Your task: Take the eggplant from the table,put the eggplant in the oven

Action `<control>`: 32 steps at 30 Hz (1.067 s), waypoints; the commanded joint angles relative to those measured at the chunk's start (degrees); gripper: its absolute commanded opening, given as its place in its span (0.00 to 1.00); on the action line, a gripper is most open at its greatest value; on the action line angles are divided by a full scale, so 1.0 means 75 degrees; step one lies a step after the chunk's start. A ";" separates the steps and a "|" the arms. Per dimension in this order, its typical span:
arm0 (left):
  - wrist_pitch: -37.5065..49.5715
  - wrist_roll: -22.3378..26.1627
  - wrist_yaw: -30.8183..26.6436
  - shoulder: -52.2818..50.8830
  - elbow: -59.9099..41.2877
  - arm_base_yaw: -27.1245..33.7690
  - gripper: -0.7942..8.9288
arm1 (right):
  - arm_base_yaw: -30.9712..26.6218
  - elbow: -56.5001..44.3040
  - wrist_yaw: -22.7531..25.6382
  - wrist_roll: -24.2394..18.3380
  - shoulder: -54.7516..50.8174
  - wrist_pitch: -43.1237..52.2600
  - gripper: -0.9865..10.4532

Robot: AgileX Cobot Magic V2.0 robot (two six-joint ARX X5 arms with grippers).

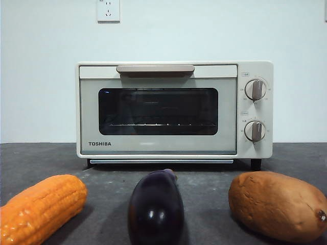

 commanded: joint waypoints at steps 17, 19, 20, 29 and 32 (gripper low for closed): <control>-0.1166 0.0274 0.1122 0.2804 0.3212 0.0006 0.09 | 0.0006 0.3716 -0.0064 0.0038 0.1684 -0.1737 0.09; -0.1311 0.0417 0.1346 0.3194 0.3576 0.0006 0.09 | 0.0006 0.4092 -0.0248 -0.0041 0.2055 -0.2046 0.09; -0.1402 0.0510 0.1498 0.3421 0.3771 0.0006 0.09 | 0.0006 0.4299 -0.0379 -0.0131 0.2264 -0.2212 0.09; -0.2136 0.0997 0.2693 0.4934 0.5141 -0.0020 0.09 | 0.0006 0.5861 -0.2346 -0.0364 0.4057 -0.3599 0.17; -0.2130 0.0997 0.2967 0.5211 0.5336 -0.0114 0.09 | 0.0006 0.6076 -0.3261 -0.0187 0.4540 -0.3687 0.28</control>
